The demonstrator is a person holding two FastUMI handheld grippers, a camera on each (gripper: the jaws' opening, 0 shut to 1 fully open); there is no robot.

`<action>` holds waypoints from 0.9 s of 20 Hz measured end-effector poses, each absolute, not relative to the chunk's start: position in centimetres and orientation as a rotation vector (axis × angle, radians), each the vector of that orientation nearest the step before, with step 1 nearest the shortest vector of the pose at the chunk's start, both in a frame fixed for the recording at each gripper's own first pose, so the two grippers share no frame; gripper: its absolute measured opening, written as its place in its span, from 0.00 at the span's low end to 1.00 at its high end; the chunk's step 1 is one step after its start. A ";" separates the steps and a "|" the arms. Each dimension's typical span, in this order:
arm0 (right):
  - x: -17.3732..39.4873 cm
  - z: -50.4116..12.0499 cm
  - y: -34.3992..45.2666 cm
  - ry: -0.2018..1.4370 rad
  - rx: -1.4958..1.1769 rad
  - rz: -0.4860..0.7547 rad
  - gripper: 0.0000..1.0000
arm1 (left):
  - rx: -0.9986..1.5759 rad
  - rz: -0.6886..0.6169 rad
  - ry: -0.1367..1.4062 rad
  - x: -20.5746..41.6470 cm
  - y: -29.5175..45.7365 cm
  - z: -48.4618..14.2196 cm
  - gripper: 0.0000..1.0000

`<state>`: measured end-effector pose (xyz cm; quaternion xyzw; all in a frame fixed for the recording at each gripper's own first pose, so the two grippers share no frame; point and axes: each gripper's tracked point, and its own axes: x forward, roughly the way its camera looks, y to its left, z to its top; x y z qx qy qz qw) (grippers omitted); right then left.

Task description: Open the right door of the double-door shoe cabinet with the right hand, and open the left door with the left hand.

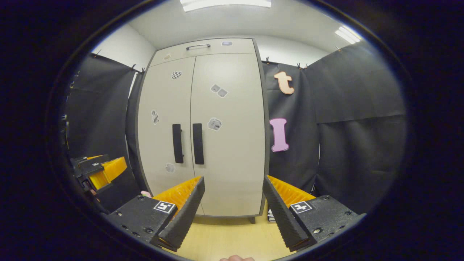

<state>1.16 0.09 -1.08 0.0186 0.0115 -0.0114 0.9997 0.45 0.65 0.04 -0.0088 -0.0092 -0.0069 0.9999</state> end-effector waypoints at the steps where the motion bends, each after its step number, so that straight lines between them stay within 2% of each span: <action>1: 1.2 -0.9 0.2 0.019 0.040 -0.022 1.00 | -0.015 -0.011 -0.014 0.4 0.7 -0.1 0.95; 6: 4.1 1.4 1.3 -0.027 0.017 -0.005 1.00 | -0.027 -0.018 0.009 -0.3 0.8 -1.0 0.95; 12: 9.7 4.2 5.7 -0.056 0.014 0.081 0.99 | -0.040 -0.034 0.056 -1.6 0.6 -3.1 0.95; 18: 17.0 4.9 7.9 -0.074 -0.017 0.068 1.00 | -0.047 -0.019 0.058 -2.3 1.9 -3.7 0.95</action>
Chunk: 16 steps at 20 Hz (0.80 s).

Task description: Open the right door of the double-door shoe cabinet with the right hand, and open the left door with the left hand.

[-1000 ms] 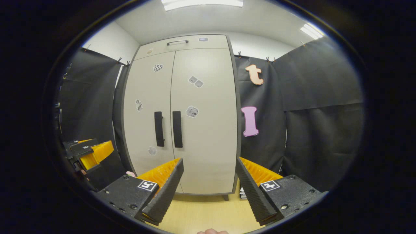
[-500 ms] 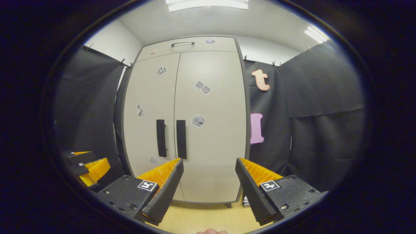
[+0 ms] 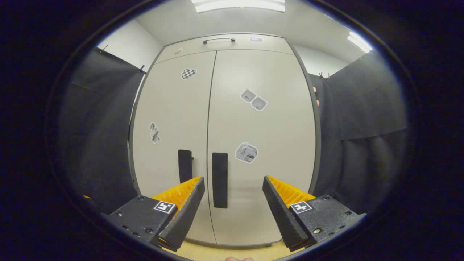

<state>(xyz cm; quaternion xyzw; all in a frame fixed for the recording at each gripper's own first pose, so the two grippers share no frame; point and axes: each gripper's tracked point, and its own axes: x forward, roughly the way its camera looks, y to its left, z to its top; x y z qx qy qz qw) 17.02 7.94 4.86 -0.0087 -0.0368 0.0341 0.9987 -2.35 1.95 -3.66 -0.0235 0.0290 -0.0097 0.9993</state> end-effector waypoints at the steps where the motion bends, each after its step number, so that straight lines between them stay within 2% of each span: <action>1: 18.0 4.6 8.1 -0.068 -0.020 0.065 0.99 | -0.045 -0.009 0.057 -2.3 2.4 -3.7 0.95; 12: 23.3 3.0 9.3 -0.023 0.035 0.070 0.99 | -0.057 0.070 0.052 -1.6 6.6 -3.7 0.95; 15: 23.7 2.8 9.5 -0.013 0.023 0.076 0.93 | -0.059 0.073 0.055 -1.4 7.0 -3.9 0.95; 16: 23.9 2.8 9.5 -0.015 0.018 0.071 0.83 | -0.060 0.072 0.056 -1.5 7.0 -3.9 0.95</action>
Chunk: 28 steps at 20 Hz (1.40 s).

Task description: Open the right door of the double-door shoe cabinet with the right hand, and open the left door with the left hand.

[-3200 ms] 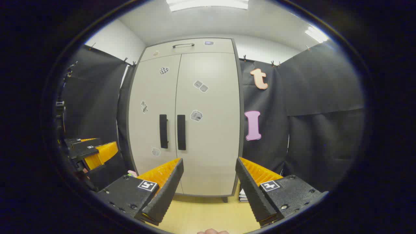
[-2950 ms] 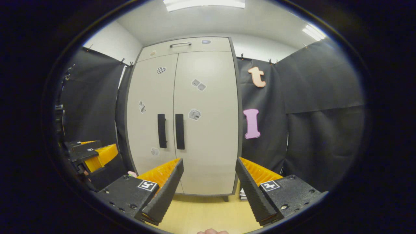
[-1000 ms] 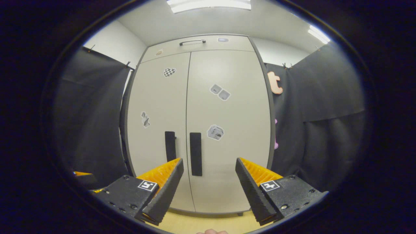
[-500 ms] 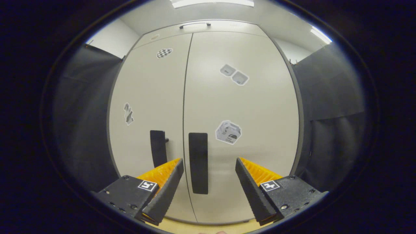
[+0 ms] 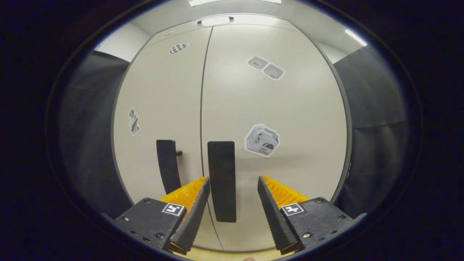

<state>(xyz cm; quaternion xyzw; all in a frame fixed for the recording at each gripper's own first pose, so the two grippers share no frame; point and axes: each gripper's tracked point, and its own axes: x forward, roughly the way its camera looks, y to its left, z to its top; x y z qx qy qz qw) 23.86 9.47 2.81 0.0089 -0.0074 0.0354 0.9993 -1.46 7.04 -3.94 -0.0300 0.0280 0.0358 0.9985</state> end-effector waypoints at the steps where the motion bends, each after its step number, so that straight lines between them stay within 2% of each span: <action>1: 23.9 2.8 9.7 -0.017 0.016 0.076 0.77 | -0.059 0.072 0.057 -1.5 7.0 -4.0 0.95; 2: 24.0 3.0 9.8 -0.019 0.015 0.079 0.71 | -0.059 0.072 0.058 -1.3 7.2 -4.0 0.95; 5: 24.4 2.8 9.9 -0.018 0.003 0.072 0.68 | -0.061 0.071 0.057 -1.3 7.3 -4.1 0.95; 9: 24.3 2.7 10.8 -0.020 0.033 0.096 0.51 | -0.063 0.077 0.053 -1.3 7.7 -4.1 0.95; 10: 24.7 2.7 10.9 -0.016 0.017 0.094 0.35 | -0.063 0.077 0.053 -1.3 7.7 -4.0 0.95; 11: 24.5 2.7 10.7 -0.023 0.011 0.092 0.34 | -0.064 0.079 0.050 -1.3 7.7 -4.0 0.95; 14: 24.6 2.7 10.7 -0.022 0.018 0.093 0.17 | -0.068 0.081 0.043 -1.4 7.9 -3.7 0.95; 21: 23.3 2.6 10.8 -0.004 0.023 0.129 0.13 | -0.060 0.083 0.042 -1.3 7.8 -3.4 0.95; 28: 16.5 2.5 8.4 0.014 0.022 0.215 0.13 | -0.049 0.072 0.039 -2.4 6.3 -2.9 0.95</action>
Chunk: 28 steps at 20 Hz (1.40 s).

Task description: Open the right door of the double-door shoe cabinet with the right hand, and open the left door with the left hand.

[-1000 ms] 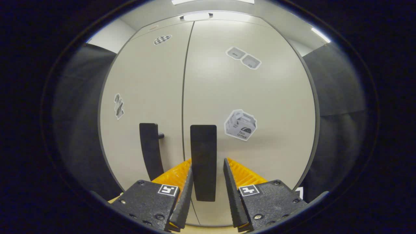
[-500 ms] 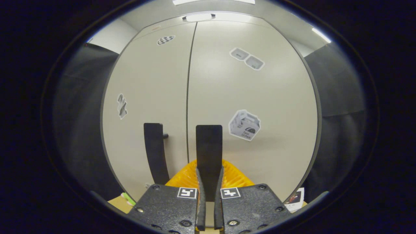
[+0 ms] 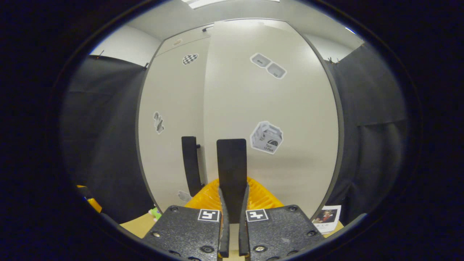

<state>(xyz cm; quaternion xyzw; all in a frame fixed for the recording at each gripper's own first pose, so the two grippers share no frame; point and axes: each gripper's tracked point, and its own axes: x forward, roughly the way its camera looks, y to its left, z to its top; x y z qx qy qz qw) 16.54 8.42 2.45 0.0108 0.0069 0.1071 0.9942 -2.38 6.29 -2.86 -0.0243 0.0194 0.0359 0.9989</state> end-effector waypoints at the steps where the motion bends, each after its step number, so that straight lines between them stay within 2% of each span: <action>1: 15.8 2.4 8.0 0.014 0.015 0.221 0.13 | -0.048 0.069 0.037 -2.5 6.0 -2.8 0.95; 14: 7.7 2.3 0.3 0.031 -0.007 0.198 0.13 | -0.038 0.044 0.020 -3.7 2.1 -1.8 0.95; 24: 5.8 2.3 -3.2 0.024 -0.022 0.147 0.12 | -0.033 0.027 0.031 -3.5 0.5 -2.3 0.95; 28: 5.0 2.3 -5.8 0.018 -0.028 0.090 0.12 | -0.026 0.026 0.033 -3.4 0.4 -2.6 0.95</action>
